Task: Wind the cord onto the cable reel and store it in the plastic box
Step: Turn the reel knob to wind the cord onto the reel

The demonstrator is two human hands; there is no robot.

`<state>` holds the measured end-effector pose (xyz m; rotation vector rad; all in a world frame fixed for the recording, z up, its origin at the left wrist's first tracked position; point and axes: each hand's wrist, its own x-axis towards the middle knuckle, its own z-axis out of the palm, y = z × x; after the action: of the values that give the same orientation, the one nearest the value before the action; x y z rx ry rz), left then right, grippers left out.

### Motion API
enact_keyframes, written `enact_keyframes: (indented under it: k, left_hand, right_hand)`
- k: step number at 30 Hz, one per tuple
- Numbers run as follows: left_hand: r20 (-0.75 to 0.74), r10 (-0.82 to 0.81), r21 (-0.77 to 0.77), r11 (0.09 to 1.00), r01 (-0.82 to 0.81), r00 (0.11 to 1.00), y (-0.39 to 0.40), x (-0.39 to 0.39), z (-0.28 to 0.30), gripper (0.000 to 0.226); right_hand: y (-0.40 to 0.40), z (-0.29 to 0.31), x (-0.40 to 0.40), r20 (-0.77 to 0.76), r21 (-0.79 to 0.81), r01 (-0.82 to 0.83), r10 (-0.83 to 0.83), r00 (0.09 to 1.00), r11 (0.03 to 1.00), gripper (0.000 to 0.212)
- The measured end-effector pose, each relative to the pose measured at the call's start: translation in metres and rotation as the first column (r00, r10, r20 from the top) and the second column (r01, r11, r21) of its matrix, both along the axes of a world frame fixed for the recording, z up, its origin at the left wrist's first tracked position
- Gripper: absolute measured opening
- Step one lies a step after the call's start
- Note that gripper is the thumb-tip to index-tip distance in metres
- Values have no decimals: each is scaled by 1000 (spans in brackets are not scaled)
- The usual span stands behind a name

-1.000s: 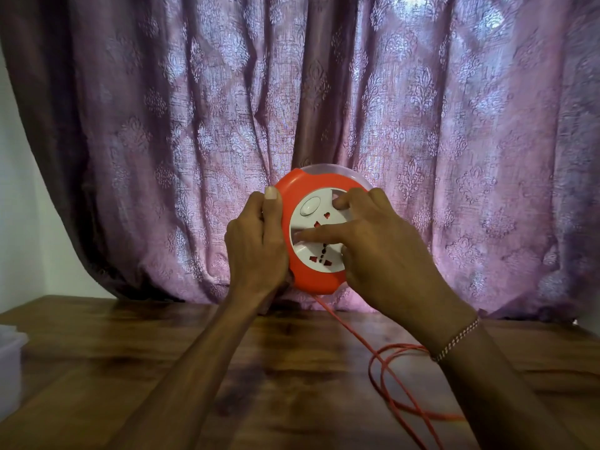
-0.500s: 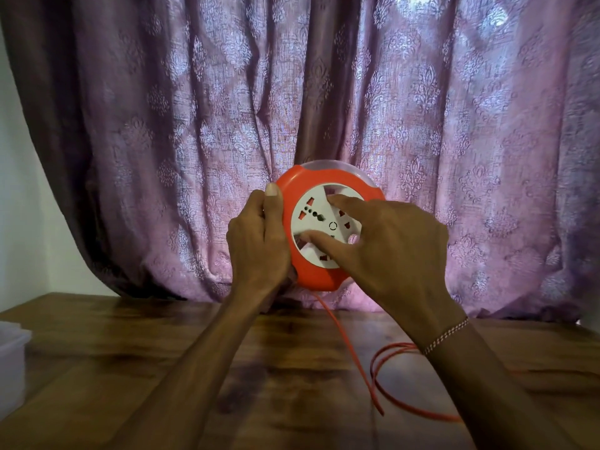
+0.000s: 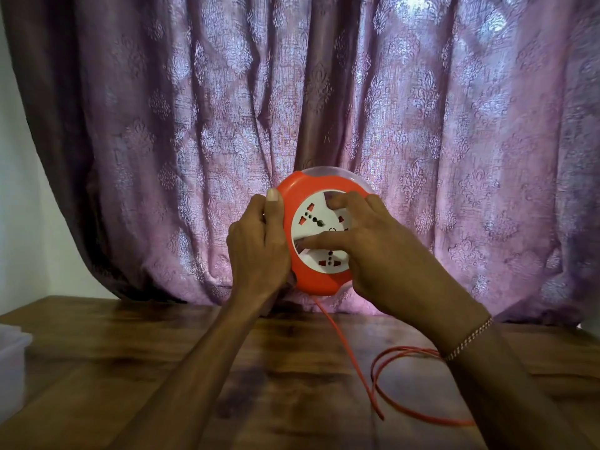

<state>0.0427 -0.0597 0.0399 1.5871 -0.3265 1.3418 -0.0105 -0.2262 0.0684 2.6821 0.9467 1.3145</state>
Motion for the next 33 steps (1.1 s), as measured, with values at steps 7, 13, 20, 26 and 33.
enact_keyframes:
  k: [7,13,20,26,33]
  left_hand:
    - [24,33,-2,999,-33,999,-1,0,1,49]
    - [21,12,0,1000,-12,1000,-3,0,0,50]
    - [30,10,0,1000,-10,1000,-2,0,0,49]
    - [26,-23,-6,1000,23,999,-1,-1,2,50]
    - [31,-83,-10,996,83,996,-1,-1,0,52]
  right_hand:
    - [1,-7,5,84,182,7,-23,996,983,54]
    - [9,-8,8,136,456,12,-83,987,890,63]
    - [4,-3,1,142,400,-16,-45,989,916,52]
    - [-5,3,-5,62,38,-49,47,997,998,49]
    - [2,0,-5,4,20,69,-69,998,997,59]
